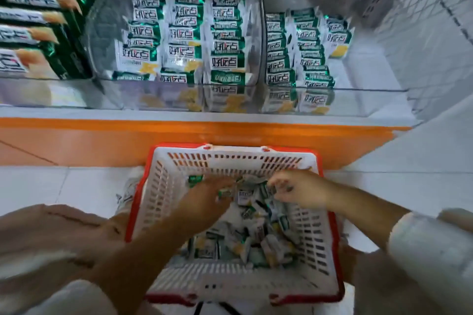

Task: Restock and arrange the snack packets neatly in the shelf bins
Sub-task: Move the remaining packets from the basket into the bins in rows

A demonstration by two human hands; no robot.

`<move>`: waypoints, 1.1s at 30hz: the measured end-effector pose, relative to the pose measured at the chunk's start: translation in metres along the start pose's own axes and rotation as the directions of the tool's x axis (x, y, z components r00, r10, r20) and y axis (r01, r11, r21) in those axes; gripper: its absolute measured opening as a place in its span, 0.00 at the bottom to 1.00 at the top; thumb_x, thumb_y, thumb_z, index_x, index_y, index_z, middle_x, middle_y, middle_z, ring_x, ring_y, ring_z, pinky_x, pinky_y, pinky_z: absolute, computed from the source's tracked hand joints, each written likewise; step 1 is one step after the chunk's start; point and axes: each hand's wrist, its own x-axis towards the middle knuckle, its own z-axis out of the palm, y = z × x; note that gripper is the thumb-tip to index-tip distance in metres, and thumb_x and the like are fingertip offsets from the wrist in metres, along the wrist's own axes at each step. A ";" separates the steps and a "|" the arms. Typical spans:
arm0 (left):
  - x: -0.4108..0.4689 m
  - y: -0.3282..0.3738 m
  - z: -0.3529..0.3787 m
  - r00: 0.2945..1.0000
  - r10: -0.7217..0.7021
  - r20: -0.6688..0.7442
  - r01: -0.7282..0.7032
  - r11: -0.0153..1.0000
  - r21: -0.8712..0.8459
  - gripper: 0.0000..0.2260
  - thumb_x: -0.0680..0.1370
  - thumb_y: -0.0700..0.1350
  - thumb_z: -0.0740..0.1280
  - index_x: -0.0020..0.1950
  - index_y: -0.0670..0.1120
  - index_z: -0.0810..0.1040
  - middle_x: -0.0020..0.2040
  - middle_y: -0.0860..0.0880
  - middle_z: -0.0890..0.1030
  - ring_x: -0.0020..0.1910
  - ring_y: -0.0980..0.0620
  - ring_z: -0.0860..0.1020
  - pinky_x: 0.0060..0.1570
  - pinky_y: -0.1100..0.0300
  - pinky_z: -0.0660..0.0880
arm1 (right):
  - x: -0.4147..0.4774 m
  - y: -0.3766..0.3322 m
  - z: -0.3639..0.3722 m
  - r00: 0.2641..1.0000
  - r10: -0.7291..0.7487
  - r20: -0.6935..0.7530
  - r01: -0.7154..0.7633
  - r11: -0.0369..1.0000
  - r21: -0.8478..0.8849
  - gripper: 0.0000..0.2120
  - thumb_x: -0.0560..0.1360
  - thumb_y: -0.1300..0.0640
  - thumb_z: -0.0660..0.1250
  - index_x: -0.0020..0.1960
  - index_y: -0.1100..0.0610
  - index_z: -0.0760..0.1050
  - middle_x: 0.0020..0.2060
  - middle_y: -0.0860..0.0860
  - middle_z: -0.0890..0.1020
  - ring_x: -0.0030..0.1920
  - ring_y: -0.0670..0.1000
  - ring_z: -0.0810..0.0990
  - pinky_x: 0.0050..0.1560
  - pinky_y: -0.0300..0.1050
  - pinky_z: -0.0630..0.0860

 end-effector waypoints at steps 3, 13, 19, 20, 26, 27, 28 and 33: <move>-0.007 -0.050 0.044 0.977 -0.174 0.124 0.189 0.974 -0.123 0.19 0.79 0.46 0.68 0.69 0.47 0.74 0.66 0.48 0.75 0.64 0.48 0.75 0.58 0.62 0.70 | 0.036 0.044 0.062 0.981 0.195 0.012 -0.190 0.938 0.290 0.16 0.79 0.58 0.66 0.66 0.57 0.72 0.46 0.47 0.72 0.48 0.48 0.74 0.48 0.37 0.69; 0.002 -0.134 0.086 0.875 -0.403 0.267 0.395 0.915 0.086 0.24 0.77 0.53 0.67 0.71 0.46 0.72 0.66 0.44 0.75 0.64 0.44 0.75 0.62 0.56 0.69 | 0.083 0.078 0.175 0.966 0.259 0.018 -0.259 0.958 0.122 0.28 0.76 0.49 0.66 0.74 0.49 0.62 0.63 0.54 0.73 0.61 0.57 0.74 0.61 0.53 0.72; 0.024 -0.138 0.115 0.910 -0.282 0.305 0.275 0.959 0.067 0.27 0.74 0.46 0.70 0.73 0.42 0.71 0.71 0.38 0.70 0.69 0.37 0.70 0.69 0.48 0.67 | 0.097 0.074 0.181 0.961 0.275 -0.018 -0.272 0.958 0.084 0.18 0.75 0.49 0.67 0.63 0.51 0.74 0.60 0.55 0.76 0.58 0.57 0.76 0.58 0.55 0.75; 0.028 -0.140 0.122 0.920 -0.250 0.301 0.239 0.968 0.075 0.28 0.72 0.46 0.69 0.72 0.42 0.72 0.71 0.36 0.70 0.68 0.33 0.71 0.68 0.44 0.68 | 0.096 0.075 0.180 0.968 0.246 -0.053 -0.243 0.969 0.049 0.17 0.75 0.48 0.66 0.63 0.51 0.75 0.59 0.55 0.77 0.57 0.57 0.76 0.57 0.54 0.75; 0.046 -0.148 0.142 0.904 -0.237 0.357 0.173 0.964 0.203 0.26 0.74 0.45 0.73 0.71 0.46 0.72 0.66 0.37 0.68 0.58 0.34 0.74 0.62 0.44 0.73 | 0.097 0.067 0.191 0.966 0.248 0.073 -0.242 0.967 -0.074 0.36 0.70 0.32 0.65 0.71 0.50 0.66 0.70 0.55 0.65 0.66 0.59 0.70 0.65 0.55 0.69; 0.045 -0.149 0.144 0.892 -0.272 0.360 0.210 0.956 0.203 0.27 0.74 0.44 0.73 0.72 0.46 0.71 0.67 0.38 0.67 0.59 0.35 0.74 0.64 0.46 0.71 | 0.100 0.065 0.194 0.958 0.268 0.103 -0.258 0.961 -0.102 0.40 0.67 0.28 0.65 0.72 0.48 0.63 0.71 0.55 0.63 0.66 0.60 0.70 0.66 0.56 0.69; 0.044 -0.149 0.145 0.889 -0.294 0.350 0.248 0.954 0.171 0.28 0.74 0.44 0.74 0.73 0.46 0.70 0.66 0.39 0.67 0.60 0.37 0.74 0.64 0.49 0.70 | 0.105 0.064 0.199 0.955 0.275 0.112 -0.260 0.956 -0.133 0.43 0.64 0.27 0.66 0.72 0.46 0.63 0.70 0.55 0.62 0.66 0.61 0.70 0.65 0.56 0.70; 0.030 -0.142 0.138 0.840 -0.458 0.292 0.514 0.843 -0.160 0.18 0.78 0.43 0.70 0.67 0.45 0.72 0.57 0.42 0.78 0.48 0.48 0.76 0.42 0.64 0.70 | 0.120 0.059 0.209 0.966 0.234 0.108 -0.210 0.958 -0.197 0.38 0.64 0.33 0.73 0.67 0.48 0.66 0.68 0.57 0.59 0.58 0.61 0.74 0.57 0.54 0.76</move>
